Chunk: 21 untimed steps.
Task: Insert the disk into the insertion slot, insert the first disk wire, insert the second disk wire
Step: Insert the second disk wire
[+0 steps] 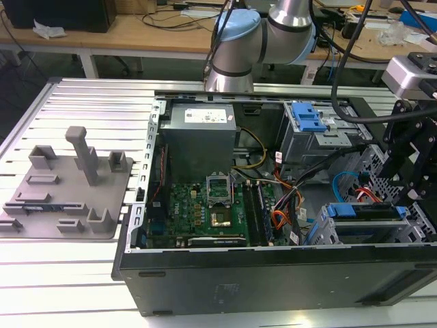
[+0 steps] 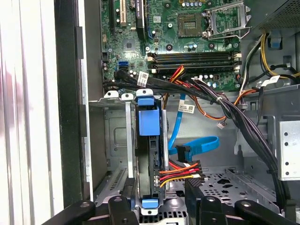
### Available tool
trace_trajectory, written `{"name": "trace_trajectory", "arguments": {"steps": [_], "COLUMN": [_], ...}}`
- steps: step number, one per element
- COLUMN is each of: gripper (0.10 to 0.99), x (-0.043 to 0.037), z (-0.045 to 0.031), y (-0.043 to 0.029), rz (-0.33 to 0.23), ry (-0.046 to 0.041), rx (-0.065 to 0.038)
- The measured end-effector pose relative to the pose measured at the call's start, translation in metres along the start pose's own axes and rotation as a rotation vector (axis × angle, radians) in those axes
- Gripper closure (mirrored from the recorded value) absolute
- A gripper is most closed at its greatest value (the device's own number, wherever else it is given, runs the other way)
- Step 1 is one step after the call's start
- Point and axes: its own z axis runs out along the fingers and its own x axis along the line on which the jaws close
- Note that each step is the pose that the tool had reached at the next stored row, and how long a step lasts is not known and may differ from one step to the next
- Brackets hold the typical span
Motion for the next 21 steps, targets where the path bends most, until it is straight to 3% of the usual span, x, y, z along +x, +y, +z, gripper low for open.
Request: {"name": "trace_trajectory", "arguments": {"steps": [4, 7, 9, 10, 11, 12, 14, 15, 17, 18, 19, 21], "gripper": [0.545, 0.545, 0.545, 0.545, 0.545, 0.545, 0.545, 0.545, 0.545, 0.545, 0.545, 0.545], "x": [-0.0001, -0.006, -0.0151, -0.0245, -0.034, -0.039, -0.047, -0.0525, -0.0577, -0.0587, -0.0599, -0.0618], "z": [0.0001, -0.0041, -0.008, -0.0084, -0.0087, -0.0087, -0.0088, -0.0081, -0.0069, -0.0065, -0.0062, -0.006], "y": [0.0, 0.0003, 0.0007, 0.0012, 0.0017, 0.002, 0.0025, 0.0043, 0.0091, 0.011, 0.0176, 0.024], "rz": [0.0, 0.0, 0.0, 0.001, 0.002, 0.002, 0.003, 0.004, 0.007, 0.008, 0.008, 0.008], "ry": [0.0003, 0.0255, 0.0582, 0.0975, 0.1589, 0.1925, 0.2396, 0.2482, 0.249, 0.2497, 0.2649, 0.2895], "rx": [0.0, 0.0, 0.0, 0.0, 0.003, 0.004, 0.006, 0.013, 0.033, 0.037, 0.039, 0.04]}}
